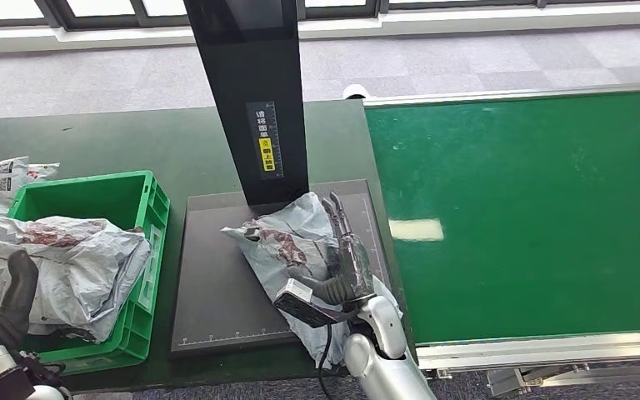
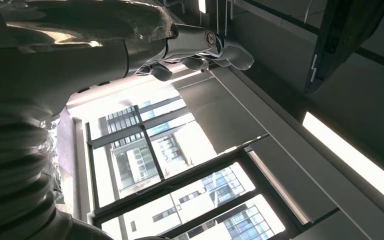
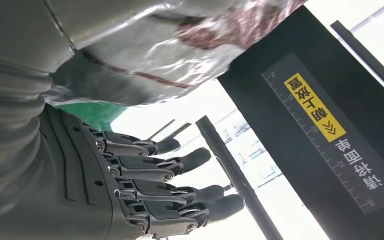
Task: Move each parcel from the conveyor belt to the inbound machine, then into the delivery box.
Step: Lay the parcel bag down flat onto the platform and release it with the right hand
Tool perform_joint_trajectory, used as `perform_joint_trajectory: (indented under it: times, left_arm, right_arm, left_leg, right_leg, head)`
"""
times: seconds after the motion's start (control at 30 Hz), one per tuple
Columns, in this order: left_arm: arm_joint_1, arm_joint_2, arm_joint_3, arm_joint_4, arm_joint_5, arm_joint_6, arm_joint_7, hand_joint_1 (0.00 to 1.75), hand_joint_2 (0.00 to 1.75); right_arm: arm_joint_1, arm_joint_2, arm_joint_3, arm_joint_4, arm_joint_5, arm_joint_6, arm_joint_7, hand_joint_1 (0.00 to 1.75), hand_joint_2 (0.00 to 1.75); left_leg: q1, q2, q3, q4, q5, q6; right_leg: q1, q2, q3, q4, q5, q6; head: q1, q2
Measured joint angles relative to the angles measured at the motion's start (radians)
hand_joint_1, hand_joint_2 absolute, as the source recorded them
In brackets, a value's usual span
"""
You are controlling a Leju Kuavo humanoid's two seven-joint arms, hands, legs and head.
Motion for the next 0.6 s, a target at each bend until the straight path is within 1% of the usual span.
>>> perform_joint_trajectory:
  times: [0.17,0.33,0.5,0.53,0.6]
  left_arm:
    - [0.000,0.000,-0.002,0.000,-0.008,0.000,0.000,0.00,1.75]
    - [-0.002,0.000,-0.011,0.005,-0.015,0.000,0.000,0.00,1.75]
    - [-0.003,0.000,-0.015,0.008,-0.016,0.000,0.000,0.00,1.75]
    - [-0.003,0.000,-0.015,0.008,-0.016,0.000,0.000,0.00,1.75]
    - [-0.003,0.000,-0.016,0.009,-0.016,0.000,0.000,0.00,1.75]
  right_arm:
    - [0.000,0.000,0.000,0.002,-0.001,0.000,-0.004,0.00,1.75]
    - [0.001,0.000,0.000,-0.001,-0.035,-0.011,-0.050,0.00,1.75]
    - [0.002,0.000,0.000,-0.004,-0.045,-0.012,-0.061,0.00,1.75]
    - [0.002,0.000,0.000,-0.007,-0.057,-0.011,-0.072,0.00,1.75]
    - [0.008,0.000,0.000,-0.025,-0.113,-0.014,-0.127,0.00,1.75]
  left_leg:
    - [0.000,0.000,0.000,0.000,0.000,0.000]
    - [0.000,0.000,0.000,0.000,0.000,0.000]
    - [0.000,0.000,0.001,0.000,0.000,0.000]
    - [0.000,0.000,0.001,0.000,0.000,0.000]
    - [0.000,0.000,0.001,0.000,0.000,0.000]
  right_leg:
    - [0.000,0.000,0.000,0.000,0.000,0.000]
    - [0.000,0.000,0.000,0.000,0.000,0.000]
    - [0.000,0.000,0.000,0.000,0.000,0.000]
    - [0.000,0.000,0.000,0.000,0.000,0.000]
    - [0.000,0.000,0.000,0.000,0.000,0.000]
  head:
    - [0.000,0.000]
    - [0.000,0.000]
    - [0.000,0.000]
    - [0.000,0.000]
    - [0.000,0.000]
